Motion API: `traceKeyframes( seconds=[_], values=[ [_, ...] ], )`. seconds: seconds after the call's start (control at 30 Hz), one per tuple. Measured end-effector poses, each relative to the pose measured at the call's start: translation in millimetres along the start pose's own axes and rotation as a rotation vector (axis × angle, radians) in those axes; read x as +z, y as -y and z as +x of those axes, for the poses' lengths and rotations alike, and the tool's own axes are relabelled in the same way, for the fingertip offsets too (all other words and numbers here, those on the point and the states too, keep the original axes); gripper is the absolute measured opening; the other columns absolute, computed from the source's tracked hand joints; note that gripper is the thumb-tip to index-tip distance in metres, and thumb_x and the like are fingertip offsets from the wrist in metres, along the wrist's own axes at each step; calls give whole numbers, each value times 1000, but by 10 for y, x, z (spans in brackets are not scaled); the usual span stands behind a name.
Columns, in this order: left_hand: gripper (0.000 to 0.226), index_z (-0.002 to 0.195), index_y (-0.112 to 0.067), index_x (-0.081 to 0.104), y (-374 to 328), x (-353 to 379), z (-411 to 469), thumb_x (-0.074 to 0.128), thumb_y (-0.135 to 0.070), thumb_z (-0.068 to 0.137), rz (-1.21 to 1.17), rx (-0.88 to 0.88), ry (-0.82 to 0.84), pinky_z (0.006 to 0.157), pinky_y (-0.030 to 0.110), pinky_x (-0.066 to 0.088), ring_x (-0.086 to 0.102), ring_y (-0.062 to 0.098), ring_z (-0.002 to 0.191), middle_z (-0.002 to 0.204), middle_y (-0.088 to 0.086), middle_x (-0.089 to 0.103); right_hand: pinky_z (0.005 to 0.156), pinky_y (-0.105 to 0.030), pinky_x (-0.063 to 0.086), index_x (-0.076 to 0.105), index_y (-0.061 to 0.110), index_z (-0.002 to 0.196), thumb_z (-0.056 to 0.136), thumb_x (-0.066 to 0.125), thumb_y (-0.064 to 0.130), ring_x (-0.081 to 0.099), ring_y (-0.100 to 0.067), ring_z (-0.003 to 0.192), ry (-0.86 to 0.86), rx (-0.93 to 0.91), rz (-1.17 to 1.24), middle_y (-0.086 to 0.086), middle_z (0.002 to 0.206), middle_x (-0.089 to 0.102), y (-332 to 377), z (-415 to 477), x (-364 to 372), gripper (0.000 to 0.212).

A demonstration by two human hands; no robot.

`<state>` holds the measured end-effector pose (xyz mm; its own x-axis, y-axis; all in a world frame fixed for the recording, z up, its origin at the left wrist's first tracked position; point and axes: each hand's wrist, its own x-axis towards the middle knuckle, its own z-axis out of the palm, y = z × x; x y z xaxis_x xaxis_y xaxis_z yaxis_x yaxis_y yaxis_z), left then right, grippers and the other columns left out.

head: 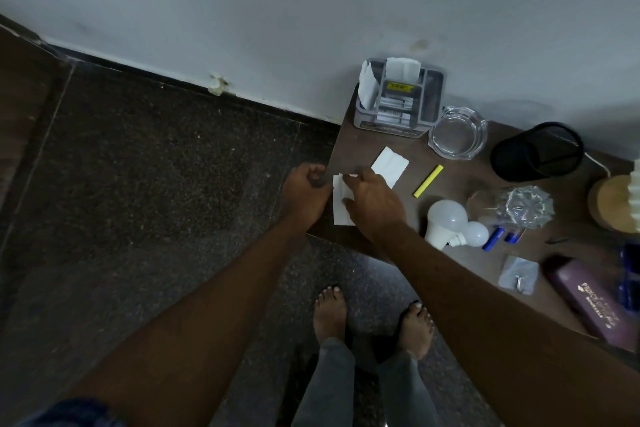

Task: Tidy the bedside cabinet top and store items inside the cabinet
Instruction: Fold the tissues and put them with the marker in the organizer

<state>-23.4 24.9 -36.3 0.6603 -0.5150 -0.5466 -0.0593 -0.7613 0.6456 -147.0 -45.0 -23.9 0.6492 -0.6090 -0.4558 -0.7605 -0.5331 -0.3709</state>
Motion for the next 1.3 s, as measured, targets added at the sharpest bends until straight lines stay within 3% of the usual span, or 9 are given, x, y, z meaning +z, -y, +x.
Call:
traceKeyframes(
  seconds=[0.3, 0.6, 0.8, 0.97, 1.13, 1.23, 1.3],
  values=[
    [35, 124, -15, 67, 61, -104, 102, 73, -22, 90, -137, -149, 148, 93, 39, 57, 68, 20, 103, 123, 6, 70, 106, -40, 46, 47, 23, 148, 100, 55, 33, 47, -29, 133, 10, -7, 63, -11, 151, 41, 114, 149, 24, 49],
    [27, 119, -7, 70, 48, -126, 144, 69, -13, 92, -160, -169, 93, 78, 30, 56, 70, 24, 103, 119, 11, 72, 101, -39, 49, 48, 25, 145, 98, 59, 39, 51, -28, 127, -40, -31, 127, -9, 142, 48, 103, 181, 95, 51],
    [20, 111, -7, 72, 36, -153, 94, 68, -13, 93, -178, -171, 86, 80, 38, 59, 69, 23, 95, 114, 11, 72, 96, -38, 49, 54, 20, 139, 96, 62, 38, 53, -26, 120, -102, -4, 171, -7, 136, 53, -21, 57, 99, 48],
    [9, 100, -13, 71, 5, -243, 2, 69, -14, 92, -196, -151, 113, 90, 50, 59, 70, 28, 101, 110, 11, 72, 87, -29, 48, 61, 17, 128, 90, 72, 36, 59, -19, 106, -169, 52, 426, -2, 120, 62, -9, 16, 26, 44],
    [21, 114, 0, 66, -55, -375, -128, 65, -9, 95, -247, -79, 170, 66, 26, 60, 70, 24, 93, 114, 16, 71, 89, -31, 52, 63, 14, 126, 90, 73, 30, 61, -14, 97, -124, 123, 697, 5, 107, 65, 21, -46, -135, 41],
    [23, 117, -4, 66, -128, -412, -181, 66, -12, 95, -282, -73, 164, 66, 26, 58, 70, 19, 91, 113, 11, 72, 94, -32, 51, 65, 12, 130, 97, 65, 29, 62, -14, 102, -95, 112, 718, 0, 115, 70, 25, -108, -213, 38],
    [20, 114, -9, 68, -184, -411, -208, 67, -14, 95, -302, -66, 167, 70, 30, 60, 71, 17, 90, 110, 7, 73, 88, -26, 49, 67, 11, 128, 99, 61, 30, 64, -18, 107, -95, 97, 703, -3, 122, 70, 27, -144, -252, 35]
  ],
)
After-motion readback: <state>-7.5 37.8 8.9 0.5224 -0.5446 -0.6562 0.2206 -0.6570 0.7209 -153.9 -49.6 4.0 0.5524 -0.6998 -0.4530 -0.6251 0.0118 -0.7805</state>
